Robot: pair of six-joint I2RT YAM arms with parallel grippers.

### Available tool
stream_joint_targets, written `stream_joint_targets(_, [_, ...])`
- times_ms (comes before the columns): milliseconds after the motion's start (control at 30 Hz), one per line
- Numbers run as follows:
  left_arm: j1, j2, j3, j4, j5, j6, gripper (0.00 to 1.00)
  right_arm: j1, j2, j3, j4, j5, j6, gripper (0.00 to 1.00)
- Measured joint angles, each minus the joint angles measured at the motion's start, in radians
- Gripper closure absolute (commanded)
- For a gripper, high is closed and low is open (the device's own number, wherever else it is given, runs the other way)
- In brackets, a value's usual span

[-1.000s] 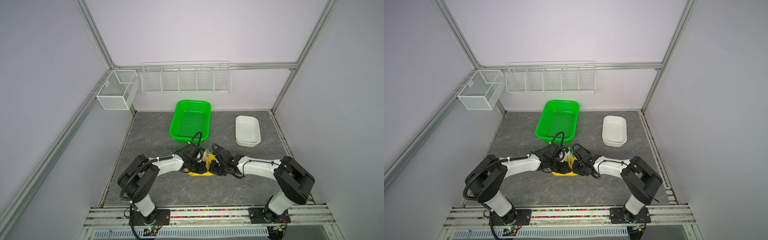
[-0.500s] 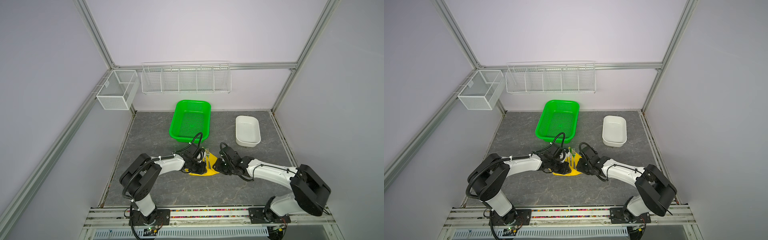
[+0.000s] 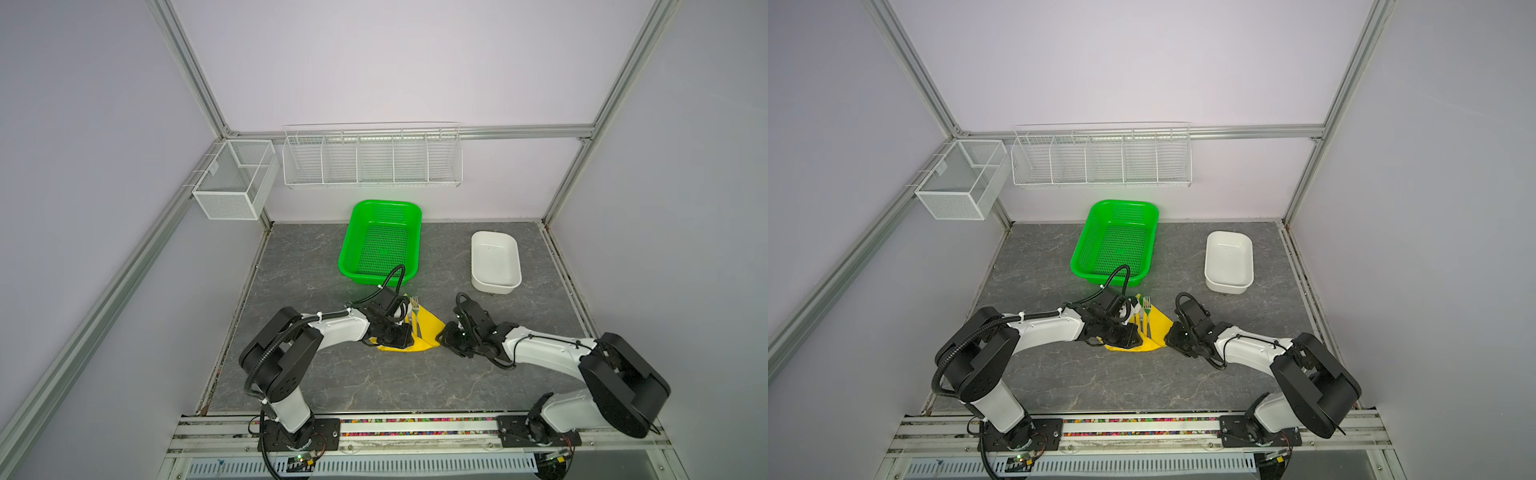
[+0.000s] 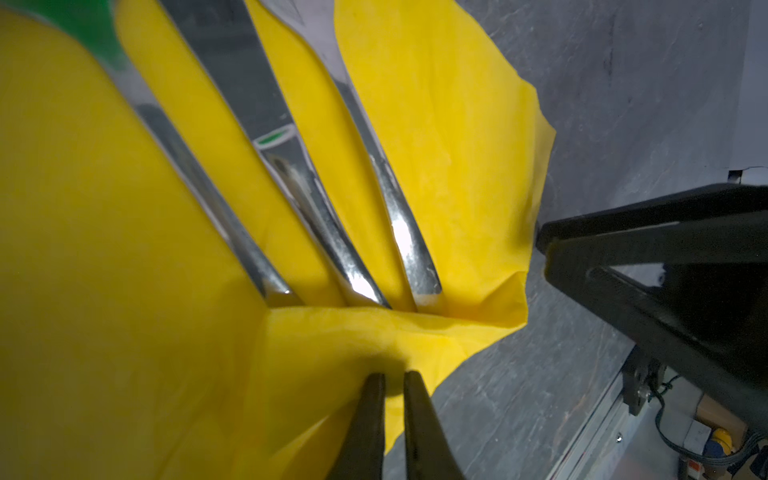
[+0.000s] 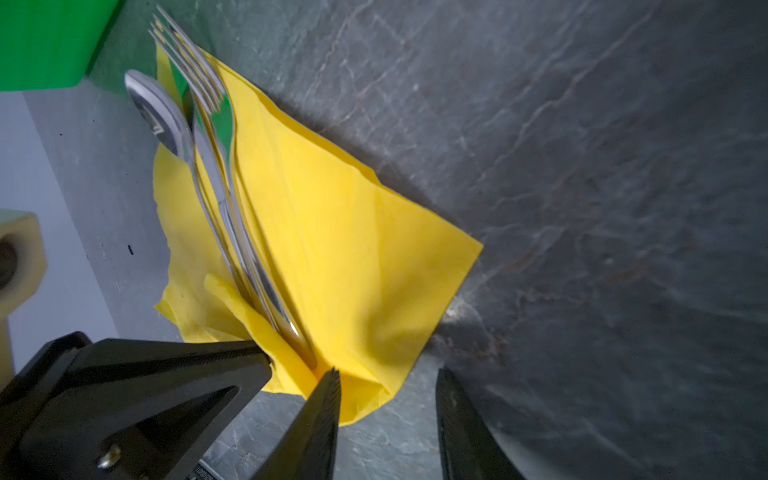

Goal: Place the utensils on the paper napkin and roll it up
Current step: 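Hold the folded napkin with the left gripper while the right gripper releases and draws back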

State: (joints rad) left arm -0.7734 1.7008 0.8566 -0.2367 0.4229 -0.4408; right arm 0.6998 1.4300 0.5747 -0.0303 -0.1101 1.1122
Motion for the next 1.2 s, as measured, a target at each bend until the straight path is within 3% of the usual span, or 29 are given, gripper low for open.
stream_joint_targets(267, [0.000,0.002,0.003,-0.002,0.000,0.000,0.87,-0.002,0.035,-0.032,0.149,-0.028,0.029,0.58])
stream_joint_targets(500, [0.000,0.002,0.004,-0.004,-0.001,0.000,0.87,-0.018,0.036,-0.075,0.270,-0.034,0.047,0.48])
stream_joint_targets(833, [0.000,0.002,0.004,-0.004,-0.003,0.000,0.87,-0.043,0.077,-0.143,0.533,-0.060,0.089,0.48])
stream_joint_targets(1200, [0.000,0.002,0.004,-0.003,-0.004,0.000,0.87,-0.002,0.004,-0.149,0.526,-0.047,0.058,0.48])
